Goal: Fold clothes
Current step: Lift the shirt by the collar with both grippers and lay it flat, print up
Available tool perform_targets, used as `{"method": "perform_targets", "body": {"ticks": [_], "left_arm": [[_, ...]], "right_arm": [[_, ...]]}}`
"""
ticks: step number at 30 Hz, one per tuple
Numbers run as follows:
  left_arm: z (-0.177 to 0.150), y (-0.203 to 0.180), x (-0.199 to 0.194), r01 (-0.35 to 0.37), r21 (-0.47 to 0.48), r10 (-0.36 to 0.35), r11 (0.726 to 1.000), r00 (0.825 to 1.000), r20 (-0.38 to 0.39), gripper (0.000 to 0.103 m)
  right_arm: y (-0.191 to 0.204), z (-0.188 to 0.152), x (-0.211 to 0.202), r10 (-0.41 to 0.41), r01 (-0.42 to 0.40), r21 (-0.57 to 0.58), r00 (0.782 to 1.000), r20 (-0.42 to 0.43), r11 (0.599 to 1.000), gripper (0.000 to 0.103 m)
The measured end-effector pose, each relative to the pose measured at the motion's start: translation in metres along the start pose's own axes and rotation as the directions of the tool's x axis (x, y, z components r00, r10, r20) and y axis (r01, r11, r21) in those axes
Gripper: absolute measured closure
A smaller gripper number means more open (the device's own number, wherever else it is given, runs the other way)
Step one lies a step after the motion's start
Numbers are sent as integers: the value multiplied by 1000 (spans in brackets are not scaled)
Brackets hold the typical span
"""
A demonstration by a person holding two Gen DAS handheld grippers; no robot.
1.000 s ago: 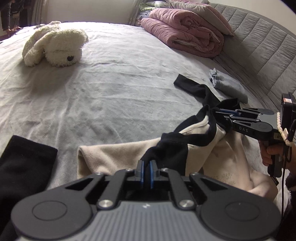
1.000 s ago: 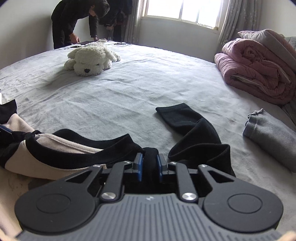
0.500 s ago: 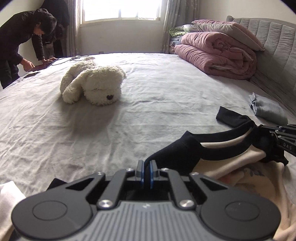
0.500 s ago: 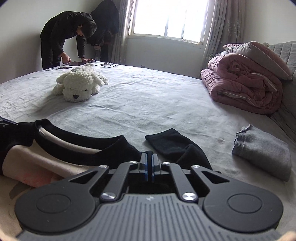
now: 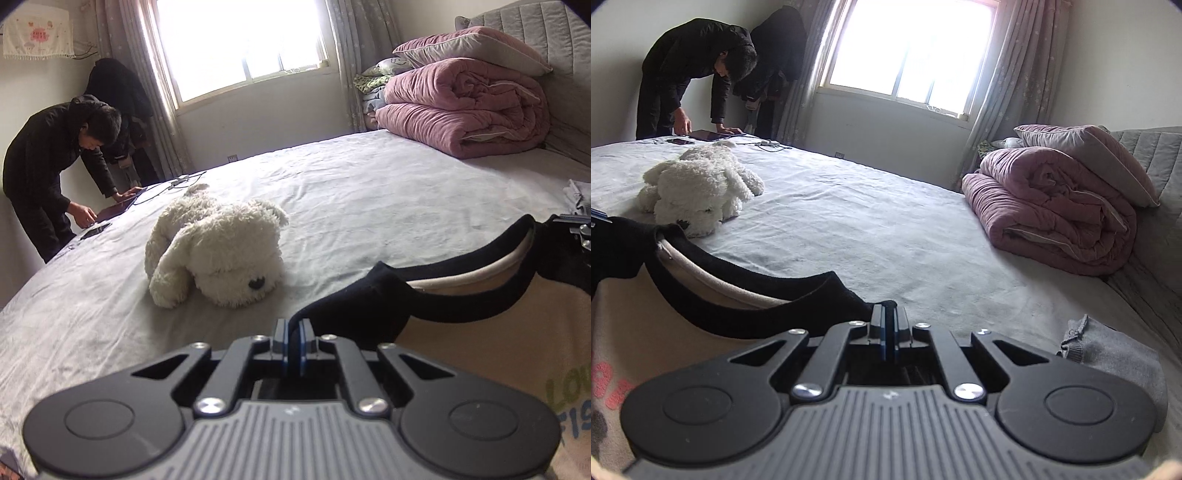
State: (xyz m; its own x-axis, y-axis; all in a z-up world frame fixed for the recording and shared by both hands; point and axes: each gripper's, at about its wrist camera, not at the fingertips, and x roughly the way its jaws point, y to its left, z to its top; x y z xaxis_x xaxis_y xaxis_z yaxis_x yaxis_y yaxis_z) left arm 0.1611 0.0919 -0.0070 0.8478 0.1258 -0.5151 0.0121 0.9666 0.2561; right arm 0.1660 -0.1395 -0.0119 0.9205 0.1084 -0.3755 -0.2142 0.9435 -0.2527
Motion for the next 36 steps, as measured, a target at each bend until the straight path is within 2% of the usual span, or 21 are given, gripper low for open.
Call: {"method": "perform_targets", "body": {"ticks": [6, 11, 15, 19, 24, 26, 27, 29, 30, 32, 36], "left_arm": [[6, -3, 54, -18, 14, 19, 1000, 999, -39, 97], [6, -13, 84, -44, 36, 45, 998, 999, -25, 97], [2, -23, 107, -48, 50, 50, 998, 998, -35, 97], [-6, -30, 120, -54, 59, 57, 997, 997, -57, 98], [-5, -27, 119, -39, 40, 41, 998, 997, -62, 96], [-4, -24, 112, -24, 32, 26, 999, 999, -46, 89], [-3, -22, 109, -10, 29, 11, 1000, 999, -36, 74], [-1, -19, 96, 13, 17, -13, 1000, 1000, -1, 51], [-1, -17, 90, 21, 13, -22, 1000, 1000, 16, 48], [1, -14, 79, 25, 3, -26, 1000, 999, 21, 48], [0, -4, 55, 50, -57, -50, 997, 999, 4, 48]], "right_arm": [[8, 1, 45, -51, 51, -1, 998, -22, 999, 98], [14, -4, 77, -80, 78, -43, 996, -39, 996, 98], [12, -10, 99, -89, 86, -41, 992, -85, 995, 98], [12, -17, 115, -68, 63, -31, 983, -169, 998, 98], [19, -15, 115, -77, 64, -76, 979, -188, 995, 96], [20, -13, 110, -75, 61, -86, 982, -175, 994, 91], [19, -11, 107, -71, 57, -83, 983, -171, 995, 88], [14, -7, 99, -52, 43, -52, 983, -174, 998, 85], [12, -5, 95, -40, 34, -37, 984, -176, 999, 83], [6, -2, 83, -14, 13, -6, 984, -179, 1000, 69], [-4, 0, 56, 23, -17, 34, 982, -185, 999, 68]]}}
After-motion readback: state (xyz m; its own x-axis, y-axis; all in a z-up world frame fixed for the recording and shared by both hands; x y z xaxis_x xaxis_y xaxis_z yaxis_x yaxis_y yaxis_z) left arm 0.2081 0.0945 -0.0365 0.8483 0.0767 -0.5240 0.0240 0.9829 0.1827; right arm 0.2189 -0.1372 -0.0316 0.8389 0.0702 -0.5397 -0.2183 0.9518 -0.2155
